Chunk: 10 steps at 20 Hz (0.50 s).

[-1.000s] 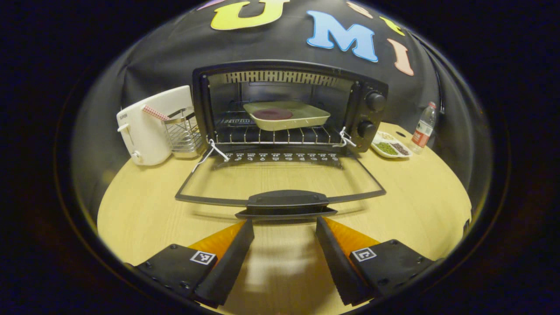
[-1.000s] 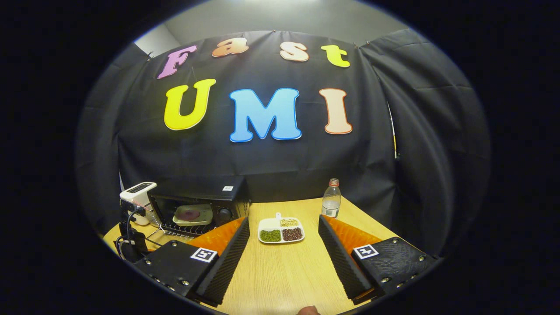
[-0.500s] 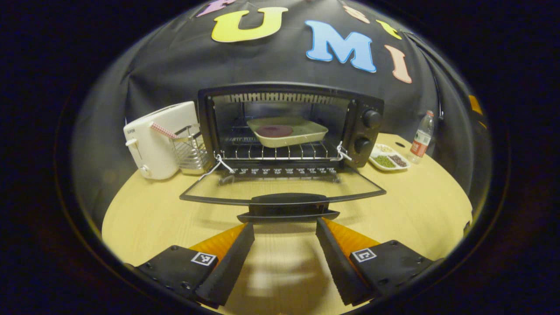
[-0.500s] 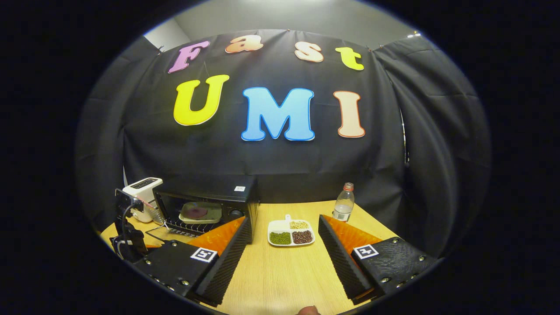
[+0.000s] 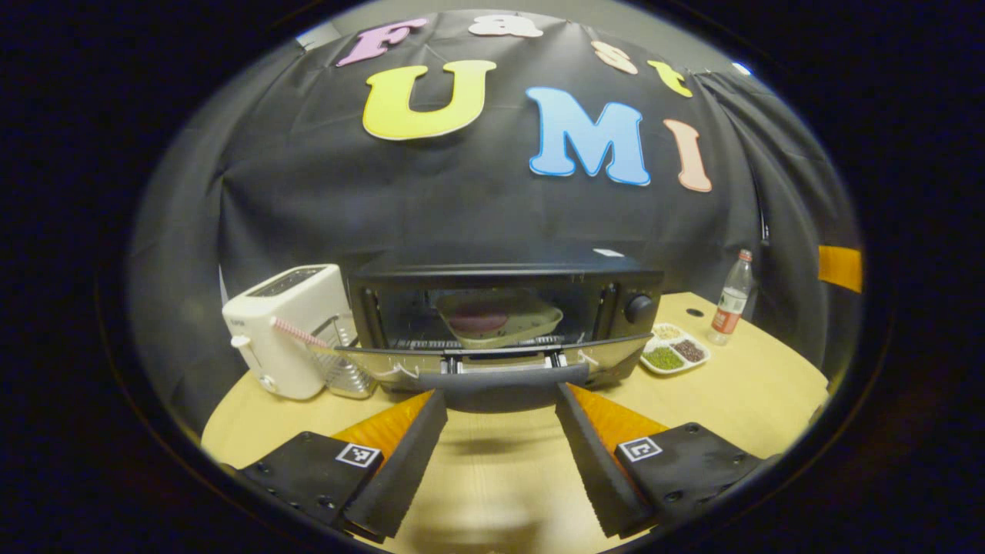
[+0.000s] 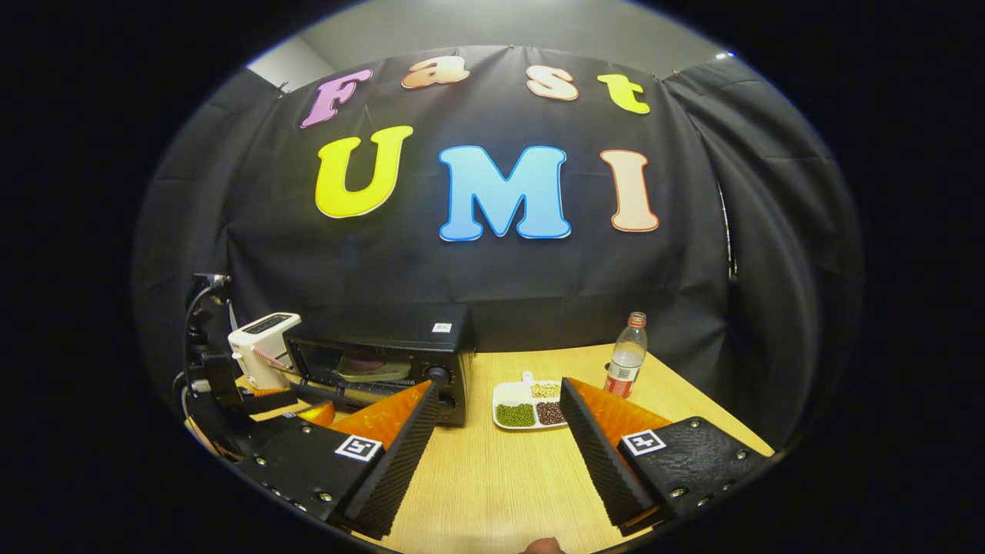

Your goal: Open the electric oven with the left hand, put the food in, and close the electric oven.

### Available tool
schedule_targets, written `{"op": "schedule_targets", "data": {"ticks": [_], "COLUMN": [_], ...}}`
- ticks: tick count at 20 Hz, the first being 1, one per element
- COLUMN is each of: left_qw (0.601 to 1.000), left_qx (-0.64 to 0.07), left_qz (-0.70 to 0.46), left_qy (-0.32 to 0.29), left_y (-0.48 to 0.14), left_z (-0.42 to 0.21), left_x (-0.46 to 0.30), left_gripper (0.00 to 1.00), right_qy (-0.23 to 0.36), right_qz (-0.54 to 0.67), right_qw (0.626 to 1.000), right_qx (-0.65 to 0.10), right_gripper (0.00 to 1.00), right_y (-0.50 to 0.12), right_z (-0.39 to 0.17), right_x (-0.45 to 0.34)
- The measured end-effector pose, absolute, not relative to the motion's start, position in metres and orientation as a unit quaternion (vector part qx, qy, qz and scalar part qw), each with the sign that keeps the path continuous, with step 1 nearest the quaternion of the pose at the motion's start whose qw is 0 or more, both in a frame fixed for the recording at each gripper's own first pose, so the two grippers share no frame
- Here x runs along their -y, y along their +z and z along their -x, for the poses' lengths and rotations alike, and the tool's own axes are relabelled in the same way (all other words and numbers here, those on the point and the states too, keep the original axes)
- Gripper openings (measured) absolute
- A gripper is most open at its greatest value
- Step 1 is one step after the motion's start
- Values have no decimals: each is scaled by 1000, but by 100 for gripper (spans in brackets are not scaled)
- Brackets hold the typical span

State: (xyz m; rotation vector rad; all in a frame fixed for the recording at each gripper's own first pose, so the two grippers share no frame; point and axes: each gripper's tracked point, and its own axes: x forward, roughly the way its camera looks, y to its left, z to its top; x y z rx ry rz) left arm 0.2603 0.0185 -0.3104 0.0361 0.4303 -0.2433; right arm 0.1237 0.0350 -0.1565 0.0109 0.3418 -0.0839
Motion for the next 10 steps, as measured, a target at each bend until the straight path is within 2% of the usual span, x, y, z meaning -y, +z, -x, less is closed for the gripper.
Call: {"op": "schedule_targets", "data": {"ticks": [5,6,8,10], "left_qw": [980,982,987,989], "left_qx": [-160,-143,-110,-85], "left_qz": [-9,-6,0,1], "left_qy": [-119,-120,-121,-117], "left_y": [-254,-236,-196,-162], "left_z": [-270,-265,-247,-225], "left_x": [-10,-7,0,8], "left_gripper": [97,94,100,96], "right_qy": [-47,-46,-42,-38], "right_qz": [-13,-17,-27,-36], "right_qw": [988,989,990,992], "right_qx": [-149,-143,-131,-118], "right_gripper": [98,98,98,98], "right_y": [-140,-135,-123,-108], "right_z": [-117,-115,-109,-98], "right_x": [-20,-16,-10,0]}}
